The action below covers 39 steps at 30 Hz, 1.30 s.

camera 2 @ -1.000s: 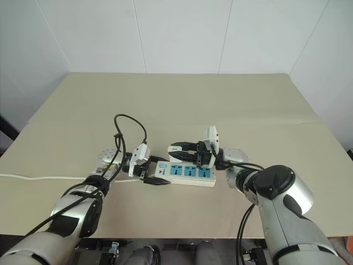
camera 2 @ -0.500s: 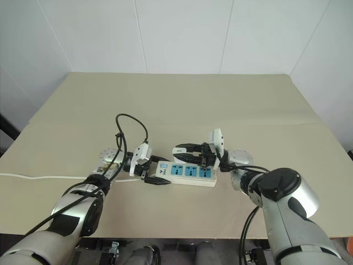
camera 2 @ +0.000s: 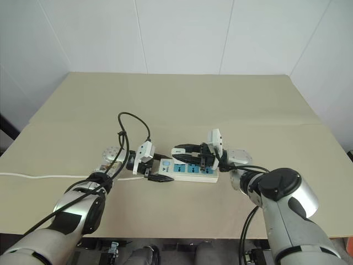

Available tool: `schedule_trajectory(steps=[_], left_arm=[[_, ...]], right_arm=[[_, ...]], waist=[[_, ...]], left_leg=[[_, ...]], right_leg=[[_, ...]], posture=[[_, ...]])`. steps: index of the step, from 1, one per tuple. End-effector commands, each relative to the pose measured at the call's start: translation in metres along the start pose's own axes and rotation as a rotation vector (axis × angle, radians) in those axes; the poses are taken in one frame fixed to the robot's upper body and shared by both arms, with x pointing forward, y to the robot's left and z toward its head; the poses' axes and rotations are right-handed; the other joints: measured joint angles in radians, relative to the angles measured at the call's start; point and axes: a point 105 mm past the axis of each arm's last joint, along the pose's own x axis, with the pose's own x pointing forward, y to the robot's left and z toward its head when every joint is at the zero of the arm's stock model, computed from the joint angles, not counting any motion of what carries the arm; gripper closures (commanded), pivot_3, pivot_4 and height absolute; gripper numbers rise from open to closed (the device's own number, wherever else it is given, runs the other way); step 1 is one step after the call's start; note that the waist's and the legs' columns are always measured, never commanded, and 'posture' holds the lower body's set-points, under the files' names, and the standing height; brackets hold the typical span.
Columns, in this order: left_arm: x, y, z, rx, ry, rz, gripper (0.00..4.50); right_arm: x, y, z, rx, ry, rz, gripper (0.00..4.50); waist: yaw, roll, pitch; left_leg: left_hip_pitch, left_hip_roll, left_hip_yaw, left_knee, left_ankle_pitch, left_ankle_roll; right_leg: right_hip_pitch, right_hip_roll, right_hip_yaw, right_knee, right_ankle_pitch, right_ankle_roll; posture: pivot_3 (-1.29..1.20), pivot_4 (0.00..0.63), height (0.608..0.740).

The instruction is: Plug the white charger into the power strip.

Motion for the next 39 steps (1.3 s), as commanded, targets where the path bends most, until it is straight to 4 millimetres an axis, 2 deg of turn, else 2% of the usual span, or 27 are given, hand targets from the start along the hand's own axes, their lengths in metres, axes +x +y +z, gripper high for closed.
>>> schedule_trajectory(steps=[1, 11, 25, 32, 39], left_arm=[[0.002, 0.003, 0.0, 0.005, 0.027, 0.005, 1.18], [0.001, 0.004, 0.0, 0.008, 0.034, 0.011, 1.18], [0.001, 0.005, 0.001, 0.008, 0.037, 0.011, 1.18], [0.001, 0.005, 0.002, 0.012, 0.037, 0.015, 1.18], [0.0, 0.005, 0.001, 0.014, 0.036, 0.014, 1.18]], right_arm=[[-0.001, 0.002, -0.001, 0.005, -0.013, -0.016, 3.38], [-0.004, 0.01, -0.019, 0.023, 0.014, -0.062, 3.38], [0.008, 0.011, -0.008, 0.061, -0.011, 0.035, 3.38], [0.004, 0.014, -0.015, 0.038, 0.022, 0.02, 3.38], [0.0, 0.029, -0.033, 0.005, 0.048, 0.003, 3.38]], waist=[[0.0, 0.0, 0.0], [0.0, -0.004, -0.002], [0.0, -0.005, -0.002], [0.0, -0.005, -0.002], [-0.001, -0.006, -0.002]], left_leg=[[0.0, 0.0, 0.0, 0.0, 0.0, 0.0], [0.005, 0.0, 0.0, 0.0, 0.0, 0.001], [0.004, 0.0, 0.0, 0.0, -0.001, 0.002], [0.004, 0.0, 0.0, 0.0, -0.001, 0.002], [0.004, 0.0, 0.0, 0.0, -0.001, 0.002]], right_leg=[[0.0, 0.0, 0.0, 0.0, 0.0, 0.0], [0.006, 0.0, 0.0, -0.002, 0.0, 0.001], [0.006, 0.0, 0.0, -0.004, 0.001, 0.001], [0.006, 0.0, 0.0, -0.004, 0.001, 0.001], [0.006, 0.0, 0.0, -0.004, 0.001, 0.001]], posture=[[0.0, 0.15, 0.74], [0.0, 0.15, 0.74], [0.0, 0.15, 0.74], [0.0, 0.15, 0.74], [0.0, 0.15, 0.74]])
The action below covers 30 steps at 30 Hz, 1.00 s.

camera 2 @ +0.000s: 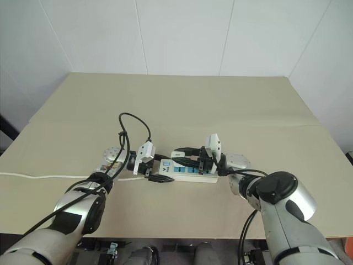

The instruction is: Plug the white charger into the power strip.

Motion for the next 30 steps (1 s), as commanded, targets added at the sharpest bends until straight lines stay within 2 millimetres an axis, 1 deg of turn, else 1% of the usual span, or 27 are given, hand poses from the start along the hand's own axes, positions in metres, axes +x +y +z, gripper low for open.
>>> schedule_trajectory(steps=[1, 3, 6, 8, 10, 14, 17, 21, 27, 30], left_arm=[[0.0, 0.004, 0.003, 0.018, 0.026, 0.006, 1.18], [0.0, 0.004, 0.003, 0.017, 0.025, 0.004, 1.18], [0.0, 0.003, 0.002, 0.015, 0.023, -0.003, 1.18], [0.001, 0.002, 0.002, 0.014, 0.023, -0.01, 1.18], [0.001, 0.001, 0.002, 0.015, 0.022, -0.014, 1.18], [0.001, 0.001, 0.002, 0.016, 0.022, -0.021, 1.18], [0.001, 0.0, 0.002, 0.016, 0.023, -0.024, 1.18], [0.0, 0.001, 0.002, 0.018, 0.026, -0.02, 1.18], [-0.001, 0.001, 0.002, 0.022, 0.029, -0.018, 1.18], [-0.002, 0.001, 0.002, 0.024, 0.032, -0.02, 1.18]], right_arm=[[0.001, 0.022, -0.019, 0.025, 0.028, 0.036, 3.38], [0.0, 0.024, -0.022, 0.033, 0.029, 0.033, 3.38], [0.0, 0.026, -0.027, 0.094, 0.044, 0.043, 3.38], [-0.002, 0.027, -0.031, 0.166, 0.056, 0.05, 3.38], [-0.006, 0.03, -0.035, 0.222, 0.066, 0.065, 3.38], [-0.012, 0.034, -0.04, 0.264, 0.095, 0.08, 3.38], [-0.013, 0.037, -0.041, 0.254, 0.099, 0.091, 3.38], [-0.012, 0.042, -0.042, 0.17, 0.088, 0.093, 3.38], [-0.009, 0.049, -0.047, 0.141, 0.103, 0.112, 3.38], [-0.008, 0.054, -0.052, 0.151, 0.132, 0.131, 3.38]], waist=[[-0.001, -0.001, 0.0], [-0.001, -0.001, -0.001], [-0.001, -0.002, -0.001], [-0.001, -0.002, -0.001], [-0.001, -0.003, -0.002], [0.0, -0.003, -0.002], [0.0, -0.003, -0.002], [0.001, -0.004, -0.002], [0.0, -0.005, -0.003], [0.0, -0.008, -0.005]], left_leg=[[0.0, 0.0, 0.0, 0.0, 0.0, 0.0], [0.001, 0.0, 0.0, 0.0, 0.0, 0.0], [0.002, 0.0, 0.0, 0.0, 0.0, 0.0], [0.002, 0.0, 0.0, 0.0, 0.0, 0.0], [0.005, 0.0, 0.0, 0.0, 0.0, 0.0], [0.01, 0.001, -0.001, -0.002, -0.001, 0.001], [0.01, 0.001, -0.001, -0.002, -0.002, 0.002], [0.01, 0.001, -0.001, -0.002, -0.002, 0.002], [0.01, 0.001, -0.001, -0.002, -0.002, 0.002], [0.011, 0.001, -0.001, -0.003, -0.002, 0.002]], right_leg=[[0.0, 0.0, 0.0, 0.0, 0.0, 0.0], [0.0, 0.0, 0.0, 0.0, 0.0, 0.0], [0.002, 0.0, 0.0, 0.0, 0.0, 0.0], [0.003, 0.0, 0.0, 0.0, 0.0, 0.0], [0.006, 0.0, 0.0, -0.001, 0.0, 0.0], [0.014, 0.0, -0.002, -0.007, 0.0, 0.0], [0.015, 0.0, -0.002, -0.008, 0.0, 0.001], [0.015, 0.0, -0.002, -0.009, 0.0, 0.001], [0.015, 0.0, -0.002, -0.009, 0.0, 0.001], [0.015, 0.0, -0.002, -0.009, 0.0, 0.001]], posture=[[0.0, 0.15, 0.74], [0.0, 0.15, 0.74], [0.0, 0.15, 0.74], [0.0, 0.15, 0.74], [0.0, 0.15, 0.74], [0.0, 0.15, 0.74], [0.0, 0.15, 0.74], [0.0, 0.15, 0.74], [0.0, 0.15, 0.74], [0.0, 0.15, 0.74]])
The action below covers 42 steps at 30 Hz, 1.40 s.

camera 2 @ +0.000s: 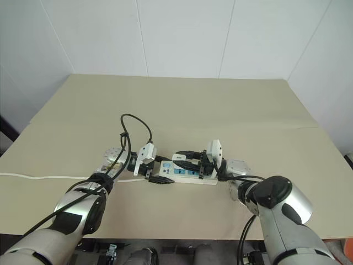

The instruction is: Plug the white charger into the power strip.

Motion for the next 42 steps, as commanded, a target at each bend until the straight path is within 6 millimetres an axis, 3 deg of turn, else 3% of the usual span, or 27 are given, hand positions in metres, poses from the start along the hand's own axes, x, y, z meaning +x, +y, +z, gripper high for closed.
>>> schedule_trajectory(steps=[1, 15, 24, 34, 42], left_arm=[[-0.0031, 0.0032, 0.0046, 0.028, 0.016, -0.004, 1.18], [-0.0036, 0.0017, 0.0026, 0.023, 0.015, -0.005, 1.18], [-0.0045, 0.0024, 0.0023, 0.024, 0.015, 0.003, 1.18], [-0.0043, 0.0032, 0.0029, 0.029, 0.017, 0.007, 1.18], [-0.005, 0.0036, 0.0032, 0.024, 0.019, 0.005, 1.18]], right_arm=[[-0.0042, 0.0448, -0.0409, 0.171, 0.149, 0.168, 3.38], [-0.0026, 0.0459, -0.0498, 0.325, 0.209, 0.18, 3.38], [-0.0074, 0.0493, -0.0497, 0.226, 0.159, 0.135, 3.38], [-0.0036, 0.0449, -0.0472, 0.215, 0.151, 0.118, 0.04], [-0.0056, 0.0415, -0.0451, 0.19, 0.148, 0.102, 0.01]], waist=[[0.0, -0.002, -0.001], [-0.003, -0.007, -0.01], [-0.004, -0.007, -0.014], [-0.002, -0.015, -0.019], [-0.001, -0.015, -0.019]], left_leg=[[0.0, 0.0, 0.0, 0.0, 0.0, 0.0], [0.004, 0.001, 0.0, -0.005, 0.0, 0.0], [0.005, 0.001, 0.0, -0.006, 0.0, 0.0], [0.005, 0.003, 0.0, -0.006, 0.0, 0.0], [0.005, 0.003, 0.0, -0.006, 0.0, 0.0]], right_leg=[[0.0, 0.0, 0.0, 0.0, 0.0, 0.0], [0.001, 0.001, 0.001, 0.0, 0.0, 0.0], [0.001, 0.001, 0.001, -0.001, 0.0, 0.0], [0.002, 0.002, 0.001, -0.001, 0.0, 0.0], [0.002, 0.003, 0.001, -0.001, 0.0, 0.0]], posture=[[0.0, 0.15, 0.74], [0.0, 0.15, 0.74], [0.0, 0.15, 0.74], [0.0, 0.15, 0.74], [0.0, 0.15, 0.74]])
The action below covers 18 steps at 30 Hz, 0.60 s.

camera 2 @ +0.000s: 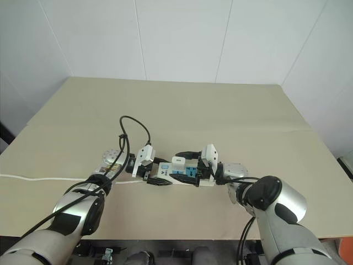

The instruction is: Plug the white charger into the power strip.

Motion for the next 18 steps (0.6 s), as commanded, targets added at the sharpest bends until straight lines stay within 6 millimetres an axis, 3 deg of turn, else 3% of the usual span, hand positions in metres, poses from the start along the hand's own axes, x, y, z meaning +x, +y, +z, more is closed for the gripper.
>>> schedule_trajectory(steps=[1, 2, 4, 6, 13, 18], left_arm=[[-0.003, 0.006, 0.01, 0.021, 0.002, -0.01, 1.18], [-0.004, 0.006, 0.011, 0.0, 0.005, -0.022, 1.18], [-0.005, 0.009, 0.023, -0.017, -0.063, -0.025, 0.45], [-0.006, 0.01, 0.031, -0.013, -0.112, -0.036, 0.04], [-0.031, 0.016, 0.051, 0.095, -0.141, -0.005, 0.04], [-0.07, 0.006, 0.067, 0.122, -0.133, -0.019, 0.04]], right_arm=[[-0.004, 0.031, -0.03, 0.108, 0.071, 0.067, 0.01], [-0.004, 0.028, -0.028, 0.097, 0.061, 0.049, 0.01], [-0.005, 0.022, -0.023, 0.083, 0.047, 0.033, 0.0], [-0.007, 0.02, -0.021, 0.081, 0.047, 0.04, 0.0], [-0.021, 0.003, 0.002, -0.022, 0.024, 0.03, 0.0], [-0.058, -0.019, 0.037, -0.147, 0.037, 0.016, 0.0]], waist=[[0.0, 0.0, 0.0], [0.0, 0.0, 0.0], [-0.001, 0.0, 0.0], [0.0, 0.0, 0.0], [0.002, 0.003, 0.002], [0.004, 0.015, 0.012]], left_leg=[[0.0, 0.0, 0.0, 0.0, 0.0, 0.0], [0.0, 0.0, 0.0, 0.0, 0.0, 0.0], [0.0, 0.0, 0.0, 0.0, 0.0, 0.0], [0.0, 0.0, 0.0, 0.0, 0.0, 0.0], [-0.001, 0.0, 0.0, 0.0, 0.0, 0.0], [-0.005, -0.001, 0.0, 0.0, 0.0, 0.0]], right_leg=[[0.0, 0.0, 0.0, 0.0, 0.0, 0.0], [0.0, 0.0, 0.0, 0.0, 0.0, 0.0], [0.0, 0.0, 0.0, 0.0, 0.0, 0.0], [0.0, 0.0, 0.0, 0.0, 0.0, 0.001], [-0.001, 0.0, 0.0, 0.0, 0.0, 0.0], [-0.004, 0.0, 0.002, 0.0, 0.0, -0.001]], posture=[[0.0, 0.15, 0.74], [0.0, 0.15, 0.74], [0.0, 0.15, 0.74], [0.0, 0.15, 0.74], [0.0, 0.15, 0.74], [0.0, 0.15, 0.74]])
